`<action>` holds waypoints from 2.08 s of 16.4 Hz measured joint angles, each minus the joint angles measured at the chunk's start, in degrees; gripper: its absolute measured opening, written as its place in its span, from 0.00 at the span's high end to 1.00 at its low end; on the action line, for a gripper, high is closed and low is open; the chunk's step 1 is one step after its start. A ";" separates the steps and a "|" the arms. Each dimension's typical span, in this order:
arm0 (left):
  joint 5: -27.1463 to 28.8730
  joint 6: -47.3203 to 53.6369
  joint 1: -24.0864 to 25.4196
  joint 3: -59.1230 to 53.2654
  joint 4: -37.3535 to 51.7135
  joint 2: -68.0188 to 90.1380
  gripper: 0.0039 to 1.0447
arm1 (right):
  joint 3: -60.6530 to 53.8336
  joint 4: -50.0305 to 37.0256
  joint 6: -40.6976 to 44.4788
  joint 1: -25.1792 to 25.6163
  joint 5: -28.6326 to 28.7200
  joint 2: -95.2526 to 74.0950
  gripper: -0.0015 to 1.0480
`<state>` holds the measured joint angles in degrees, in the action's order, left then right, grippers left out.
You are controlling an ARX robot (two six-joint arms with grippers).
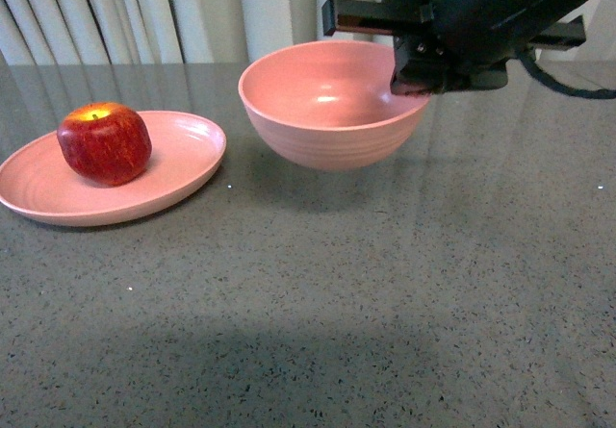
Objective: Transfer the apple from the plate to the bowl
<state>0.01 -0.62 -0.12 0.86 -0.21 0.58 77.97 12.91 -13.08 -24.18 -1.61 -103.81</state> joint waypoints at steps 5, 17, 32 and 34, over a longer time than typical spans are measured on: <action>0.00 0.00 0.00 0.00 0.00 0.00 0.06 | 2.82 -0.15 -2.54 -2.80 -0.77 -5.05 0.97; 0.00 0.00 0.00 0.00 0.00 0.00 0.06 | 5.20 0.52 -6.84 -3.13 -0.96 -10.27 0.97; 0.00 0.00 0.00 0.00 0.00 0.00 0.06 | -16.24 -12.57 -4.42 14.47 13.05 29.90 0.06; 0.00 0.00 0.00 0.00 0.00 0.00 0.06 | -24.81 -16.52 -4.44 23.47 17.07 42.97 0.06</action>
<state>0.01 -0.62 -0.12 0.86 -0.21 0.58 53.17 -3.62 -17.52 -0.71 15.46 -60.84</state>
